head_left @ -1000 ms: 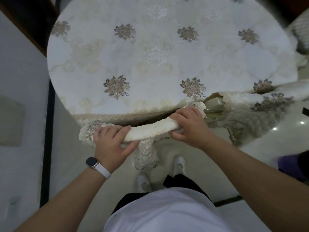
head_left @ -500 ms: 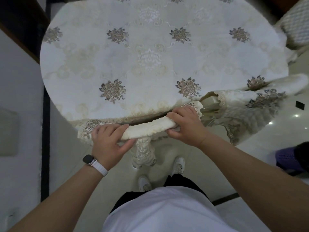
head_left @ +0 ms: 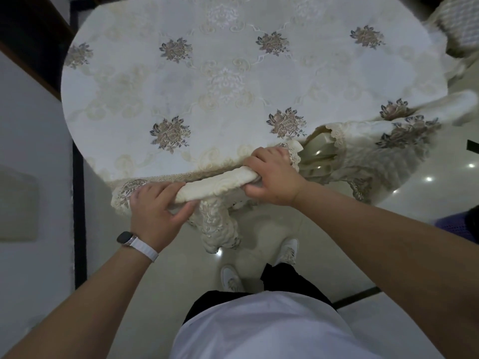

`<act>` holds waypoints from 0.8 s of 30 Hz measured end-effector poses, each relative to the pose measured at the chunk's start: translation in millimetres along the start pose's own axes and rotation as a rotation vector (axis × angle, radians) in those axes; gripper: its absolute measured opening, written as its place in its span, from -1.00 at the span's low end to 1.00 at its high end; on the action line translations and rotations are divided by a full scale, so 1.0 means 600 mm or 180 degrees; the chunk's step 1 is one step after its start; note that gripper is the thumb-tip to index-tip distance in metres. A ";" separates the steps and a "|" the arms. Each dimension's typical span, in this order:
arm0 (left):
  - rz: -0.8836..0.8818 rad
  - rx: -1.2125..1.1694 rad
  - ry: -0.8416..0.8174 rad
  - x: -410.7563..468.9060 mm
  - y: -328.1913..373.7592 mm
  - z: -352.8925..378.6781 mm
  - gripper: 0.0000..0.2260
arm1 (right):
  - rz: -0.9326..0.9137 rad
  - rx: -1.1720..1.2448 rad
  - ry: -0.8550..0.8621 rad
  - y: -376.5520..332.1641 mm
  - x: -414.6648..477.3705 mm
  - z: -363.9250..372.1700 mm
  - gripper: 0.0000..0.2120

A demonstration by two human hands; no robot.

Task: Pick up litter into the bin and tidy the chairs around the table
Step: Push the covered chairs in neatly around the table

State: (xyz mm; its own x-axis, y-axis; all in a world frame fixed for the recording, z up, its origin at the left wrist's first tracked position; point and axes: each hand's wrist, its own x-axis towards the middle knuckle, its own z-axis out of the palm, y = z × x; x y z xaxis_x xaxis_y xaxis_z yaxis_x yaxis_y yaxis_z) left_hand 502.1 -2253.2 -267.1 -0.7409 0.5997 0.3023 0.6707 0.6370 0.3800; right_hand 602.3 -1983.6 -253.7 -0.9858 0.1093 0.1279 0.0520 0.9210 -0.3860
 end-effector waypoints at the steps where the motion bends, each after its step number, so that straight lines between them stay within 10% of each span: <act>1: -0.0038 0.0015 0.0005 -0.003 0.003 -0.001 -0.57 | -0.0004 -0.0008 -0.0050 0.000 0.000 -0.001 -0.54; 13: -0.0097 0.0052 0.0134 -0.016 0.140 0.002 -0.59 | -0.0640 -0.0036 0.0049 0.058 -0.062 -0.052 -0.57; 24: 0.0577 0.0126 0.0044 0.101 0.476 0.161 -0.63 | -0.0312 -0.0697 0.0260 0.368 -0.209 -0.239 -0.55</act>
State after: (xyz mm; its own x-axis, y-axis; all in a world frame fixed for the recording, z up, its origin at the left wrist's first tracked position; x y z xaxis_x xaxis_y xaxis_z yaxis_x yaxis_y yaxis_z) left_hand 652.5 -1988.3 -224.5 -0.6079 0.7001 0.3747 0.7940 0.5376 0.2837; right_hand 760.5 -1740.3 -223.8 -0.9720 0.0372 0.2318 -0.0009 0.9868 -0.1621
